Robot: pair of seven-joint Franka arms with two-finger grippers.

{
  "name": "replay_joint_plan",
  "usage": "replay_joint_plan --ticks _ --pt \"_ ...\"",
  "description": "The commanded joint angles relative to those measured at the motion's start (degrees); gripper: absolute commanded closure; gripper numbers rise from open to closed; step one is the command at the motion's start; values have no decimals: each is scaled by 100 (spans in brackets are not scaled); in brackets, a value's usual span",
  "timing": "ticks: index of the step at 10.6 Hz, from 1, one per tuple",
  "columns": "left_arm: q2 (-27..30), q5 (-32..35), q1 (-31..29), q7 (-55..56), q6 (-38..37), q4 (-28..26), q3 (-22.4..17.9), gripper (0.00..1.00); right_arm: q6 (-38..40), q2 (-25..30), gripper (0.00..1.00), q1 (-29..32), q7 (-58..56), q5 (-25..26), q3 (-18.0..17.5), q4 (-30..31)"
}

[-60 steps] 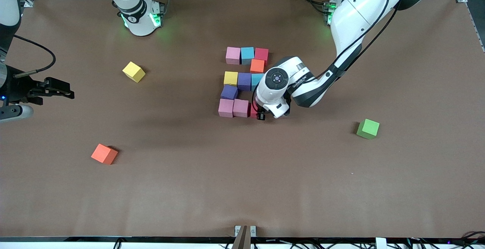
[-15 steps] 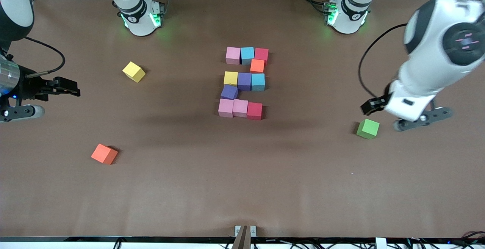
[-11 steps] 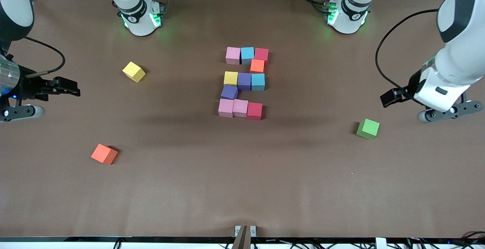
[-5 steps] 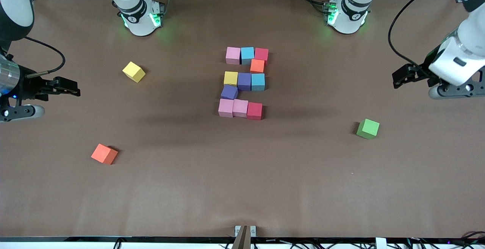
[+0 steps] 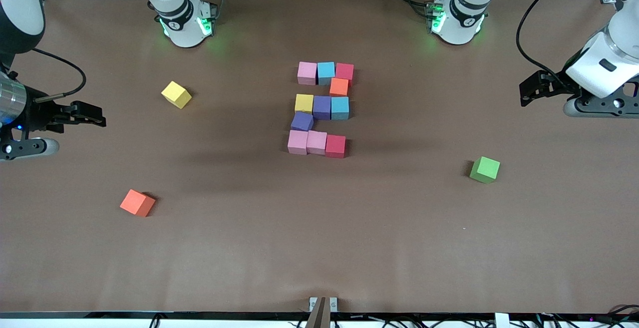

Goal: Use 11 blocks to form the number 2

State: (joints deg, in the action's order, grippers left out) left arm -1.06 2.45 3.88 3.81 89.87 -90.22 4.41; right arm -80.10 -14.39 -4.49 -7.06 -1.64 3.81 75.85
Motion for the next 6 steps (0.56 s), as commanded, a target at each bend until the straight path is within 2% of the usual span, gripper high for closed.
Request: replay_joint_plan --ticks 1,2,6 --pt "98 -201 51 -118 -102 5 -89 0 65 103 0 -43 126 102 -38 27" --pt "80 -376 42 -66 -102 74 -107 0 99 103 0 -52 126 102 -38 27" --pt "80 -386 25 -118 -110 128 -107 0 117 103 0 -96 205 102 -38 18"
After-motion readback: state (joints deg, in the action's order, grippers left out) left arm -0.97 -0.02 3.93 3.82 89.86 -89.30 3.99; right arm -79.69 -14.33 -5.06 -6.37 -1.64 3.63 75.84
